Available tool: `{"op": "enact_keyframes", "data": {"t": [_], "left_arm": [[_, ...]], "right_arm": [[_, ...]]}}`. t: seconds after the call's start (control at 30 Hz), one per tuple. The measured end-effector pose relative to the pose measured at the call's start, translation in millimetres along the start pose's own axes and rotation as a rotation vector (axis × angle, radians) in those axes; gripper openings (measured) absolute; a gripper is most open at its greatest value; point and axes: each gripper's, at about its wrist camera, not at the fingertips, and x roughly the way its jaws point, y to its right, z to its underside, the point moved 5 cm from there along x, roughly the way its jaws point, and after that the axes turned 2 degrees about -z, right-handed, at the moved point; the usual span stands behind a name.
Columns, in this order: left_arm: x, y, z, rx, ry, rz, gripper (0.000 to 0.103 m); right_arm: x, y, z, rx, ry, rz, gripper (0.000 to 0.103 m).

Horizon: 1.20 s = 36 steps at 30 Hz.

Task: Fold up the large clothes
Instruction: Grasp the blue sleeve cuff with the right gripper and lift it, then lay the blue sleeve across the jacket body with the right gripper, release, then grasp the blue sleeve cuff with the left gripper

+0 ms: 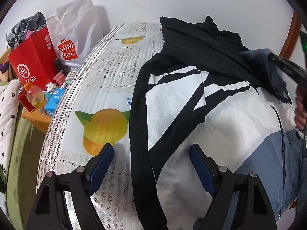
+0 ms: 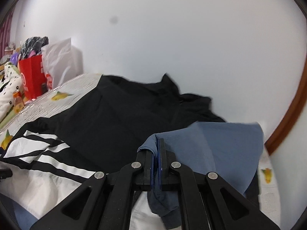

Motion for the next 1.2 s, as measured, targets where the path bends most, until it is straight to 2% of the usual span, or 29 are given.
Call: {"op": "enact_keyframes", "data": {"t": [0.2,0.27,0.33,0.43,0.5,0.6,0.67,0.8,0.9,0.97,1.03,1.2], "left_arm": [[-3.3,-0.7,3.9,-0.004,-0.007,-0.009,0.08],[-5.6,-0.2,4.6,-0.001,-0.005,-0.017,0.08],[-9.1,0.9,4.6,0.0,-0.005,-0.024,0.08],[-18.7,4.8,2.9,0.006,0.02,-0.026,0.08],[-23.2,8.4,0.6,0.012,0.034,-0.037,0.08],[-32.2,19.7,-5.3,0.021,0.06,-0.043,0.08],[-38.7,30.5,-10.0,0.037,0.081,-0.033,0.08],[-51.6,58.6,-23.0,0.079,0.115,-0.016,0.08],[-59.5,79.9,-35.2,0.107,0.142,-0.01,0.08],[-63.1,96.9,-44.7,0.129,0.156,-0.01,0.08],[-64.4,114.0,-52.2,0.145,0.152,0.013,0.08],[-64.3,155.7,-69.8,0.193,0.15,0.025,0.08]], "right_arm": [[22.7,-14.1,-0.5,0.018,-0.018,-0.017,0.005],[22.3,-10.3,-0.7,0.04,-0.026,-0.02,0.016],[18.5,-2.6,2.2,0.065,-0.043,-0.016,0.054],[5.4,5.9,10.8,0.08,-0.049,-0.026,0.076],[-7.9,10.5,19.5,0.078,-0.06,-0.035,0.083],[-28.8,20.1,32.0,0.079,-0.057,-0.043,0.084],[-46.7,33.9,42.8,0.097,-0.043,-0.014,0.084],[-74.4,67.9,65.0,0.174,-0.049,0.009,0.084],[-91.6,100.2,82.9,0.239,-0.053,0.07,0.084],[-97.4,116.5,94.6,0.271,-0.084,0.075,0.084],[-102.1,130.8,106.3,0.297,-0.114,0.072,0.084],[-117.9,164.9,126.9,0.328,-0.131,0.131,0.083]]}}
